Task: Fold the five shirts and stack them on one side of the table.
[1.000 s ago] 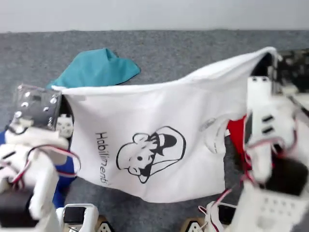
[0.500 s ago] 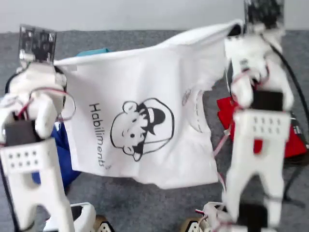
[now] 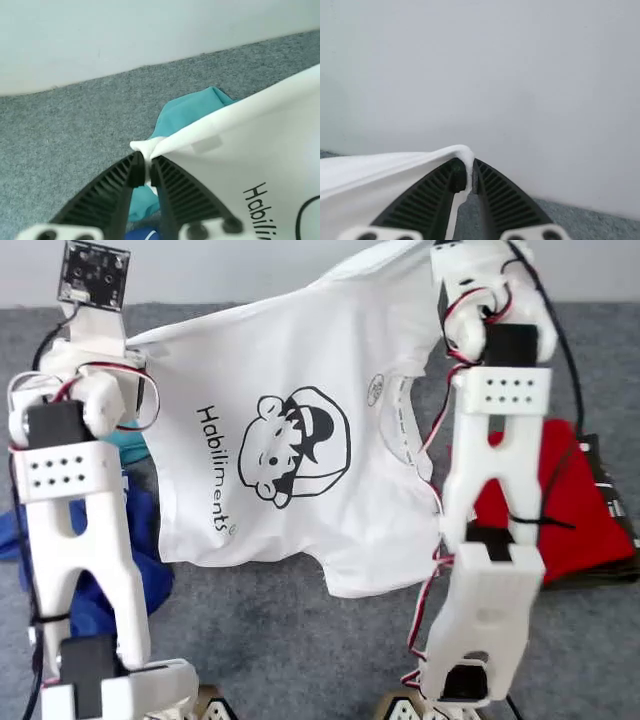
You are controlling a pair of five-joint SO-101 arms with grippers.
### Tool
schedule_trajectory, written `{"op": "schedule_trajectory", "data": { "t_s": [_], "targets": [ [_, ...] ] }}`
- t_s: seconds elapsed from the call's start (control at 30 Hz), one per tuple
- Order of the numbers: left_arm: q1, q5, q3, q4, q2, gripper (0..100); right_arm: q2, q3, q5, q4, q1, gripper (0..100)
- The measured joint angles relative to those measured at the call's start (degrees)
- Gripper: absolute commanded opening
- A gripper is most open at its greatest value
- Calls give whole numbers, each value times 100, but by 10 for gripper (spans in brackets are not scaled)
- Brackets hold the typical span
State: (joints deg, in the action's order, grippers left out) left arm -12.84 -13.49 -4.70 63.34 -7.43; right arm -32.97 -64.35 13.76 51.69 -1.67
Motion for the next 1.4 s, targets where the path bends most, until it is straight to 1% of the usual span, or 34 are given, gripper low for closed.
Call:
{"op": "schedule_trajectory", "data": {
  "t_s": [0.13,0.4,0.6,0.8,0.97,1.1,1.17,1.3,1.4],
  "targets": [
    [0,0,-264,-79,360,13,-800,-993,0,0,-88,9],
    [-44,0,-941,-123,1292,13,-1829,-2013,0,-26,-202,9],
    [-105,527,-1705,-97,1899,13,-2092,-2198,0,-79,-229,9],
    [-229,580,-2101,589,2558,13,-2189,-2101,0,1002,-308,9],
    [-369,501,-2374,1116,3244,13,-2356,-1767,0,1301,-308,9],
    [-378,343,-2655,1644,3455,13,-2356,-1758,0,1741,-308,9],
    [-387,343,-2875,2092,3473,13,-2356,-1811,0,2189,-308,9],
    [-387,229,-3235,3262,3490,13,-2286,-2092,9,3385,-273,9],
    [-396,167,-3103,3525,3490,13,-2119,-2180,176,4387,-264,9]
  ]
}}
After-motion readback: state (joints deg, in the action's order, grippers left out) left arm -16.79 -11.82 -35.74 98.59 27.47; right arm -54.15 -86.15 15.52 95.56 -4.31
